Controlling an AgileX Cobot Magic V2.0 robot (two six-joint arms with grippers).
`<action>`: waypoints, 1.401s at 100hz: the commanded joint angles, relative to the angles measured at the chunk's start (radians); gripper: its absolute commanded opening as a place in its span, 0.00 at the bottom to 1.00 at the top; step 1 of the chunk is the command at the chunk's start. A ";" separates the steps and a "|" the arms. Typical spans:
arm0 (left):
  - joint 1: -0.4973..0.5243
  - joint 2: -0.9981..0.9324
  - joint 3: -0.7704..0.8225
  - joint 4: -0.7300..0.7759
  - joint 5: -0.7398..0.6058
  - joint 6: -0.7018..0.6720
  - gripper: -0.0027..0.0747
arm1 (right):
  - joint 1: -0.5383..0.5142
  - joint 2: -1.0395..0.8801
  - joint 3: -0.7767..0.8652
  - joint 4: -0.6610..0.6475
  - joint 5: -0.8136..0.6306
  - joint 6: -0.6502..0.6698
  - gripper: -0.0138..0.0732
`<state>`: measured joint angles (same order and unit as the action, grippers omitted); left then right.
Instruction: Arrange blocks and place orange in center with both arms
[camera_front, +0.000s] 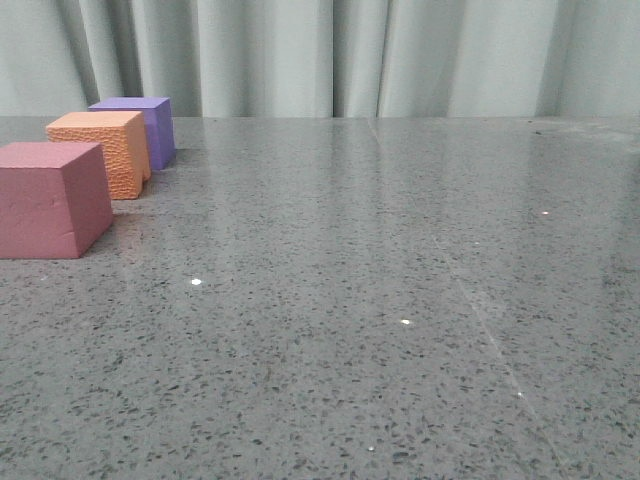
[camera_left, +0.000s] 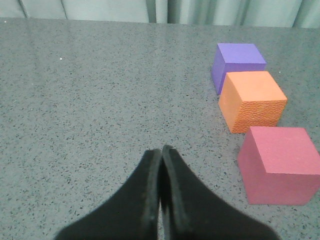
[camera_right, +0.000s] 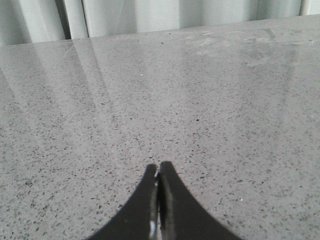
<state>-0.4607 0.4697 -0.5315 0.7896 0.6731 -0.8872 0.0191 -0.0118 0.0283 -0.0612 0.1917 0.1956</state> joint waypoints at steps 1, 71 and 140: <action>-0.010 0.004 -0.026 0.061 -0.044 0.000 0.01 | -0.006 -0.019 -0.015 -0.001 -0.080 -0.008 0.02; 0.220 -0.170 0.245 -0.421 -0.402 0.531 0.01 | -0.006 -0.019 -0.015 -0.001 -0.080 -0.008 0.02; 0.346 -0.506 0.582 -0.580 -0.772 0.653 0.01 | -0.006 -0.019 -0.015 -0.001 -0.080 -0.008 0.02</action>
<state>-0.1168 -0.0031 -0.0051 0.2200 0.0000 -0.2353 0.0191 -0.0118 0.0283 -0.0612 0.1917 0.1956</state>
